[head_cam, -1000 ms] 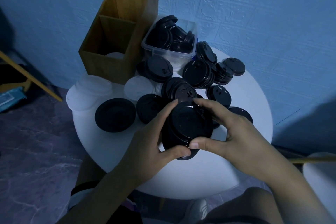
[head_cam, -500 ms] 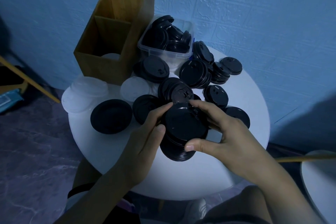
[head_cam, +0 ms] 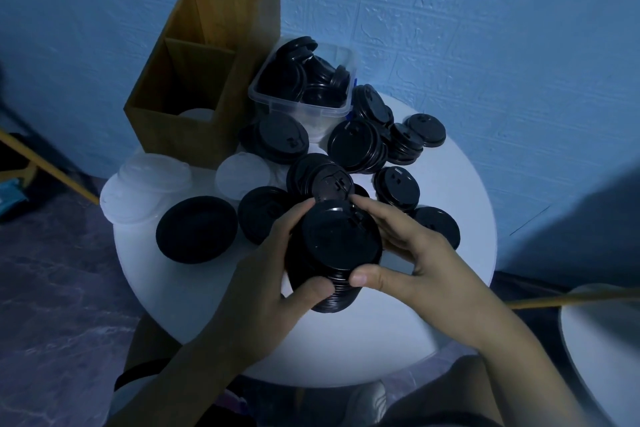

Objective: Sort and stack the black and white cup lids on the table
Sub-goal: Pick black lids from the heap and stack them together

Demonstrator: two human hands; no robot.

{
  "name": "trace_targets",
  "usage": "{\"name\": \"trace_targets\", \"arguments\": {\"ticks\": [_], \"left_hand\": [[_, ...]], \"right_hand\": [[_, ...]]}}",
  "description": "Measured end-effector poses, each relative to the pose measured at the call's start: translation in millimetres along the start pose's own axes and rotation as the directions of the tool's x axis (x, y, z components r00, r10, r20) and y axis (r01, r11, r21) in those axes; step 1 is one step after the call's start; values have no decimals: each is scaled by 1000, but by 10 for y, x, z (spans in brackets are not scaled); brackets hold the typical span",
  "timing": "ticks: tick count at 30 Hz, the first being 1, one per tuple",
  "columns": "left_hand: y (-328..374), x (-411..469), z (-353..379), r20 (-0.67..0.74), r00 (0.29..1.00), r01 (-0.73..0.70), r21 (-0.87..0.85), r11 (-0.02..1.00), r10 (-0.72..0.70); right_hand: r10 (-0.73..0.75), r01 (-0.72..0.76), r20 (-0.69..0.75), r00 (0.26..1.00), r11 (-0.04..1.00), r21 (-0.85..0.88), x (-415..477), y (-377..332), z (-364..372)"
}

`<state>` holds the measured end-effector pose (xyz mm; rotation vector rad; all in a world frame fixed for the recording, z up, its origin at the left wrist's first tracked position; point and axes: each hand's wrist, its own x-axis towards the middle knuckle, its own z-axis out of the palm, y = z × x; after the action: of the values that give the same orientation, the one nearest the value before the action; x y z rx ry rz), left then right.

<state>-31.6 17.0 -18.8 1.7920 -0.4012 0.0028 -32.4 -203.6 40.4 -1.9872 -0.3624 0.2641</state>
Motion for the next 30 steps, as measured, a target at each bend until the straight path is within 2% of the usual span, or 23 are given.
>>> {"name": "trace_targets", "arguments": {"ticks": [3,4,6,7,9,11,17,26,30], "left_hand": [[-84,-11,-25,22,1000,-5,33,999,5],[-79,-1,-22,18,1000,-2,24,1000,2],[-67,-7,-21,21,1000,-14,20,1000,13],[-67,-8,-24,23,1000,-16,20,1000,16],[-73,3,-28,18,1000,-22,33,999,22],[-78,14,-26,15,999,-30,35,999,30],[-105,20,-30,14,999,-36,40,999,36],[-152,25,-22,12,999,-48,44,998,47],[-154,27,-22,12,999,-50,45,998,50]], "right_hand": [[-17,12,84,996,998,61,114,-55,-175],[-10,4,71,997,997,82,191,-67,-242],[18,-14,-72,997,999,52,415,-37,-370],[20,-24,-179,984,1000,-20,550,3,-419],[-32,-80,-379,925,958,-276,821,93,-497],[-106,-153,-476,873,867,-474,1027,104,-518],[-63,-253,-516,854,817,-518,1330,116,-460],[5,-256,-528,849,878,-404,1424,81,-404],[21,-301,-538,843,847,-439,1512,71,-345]]}}
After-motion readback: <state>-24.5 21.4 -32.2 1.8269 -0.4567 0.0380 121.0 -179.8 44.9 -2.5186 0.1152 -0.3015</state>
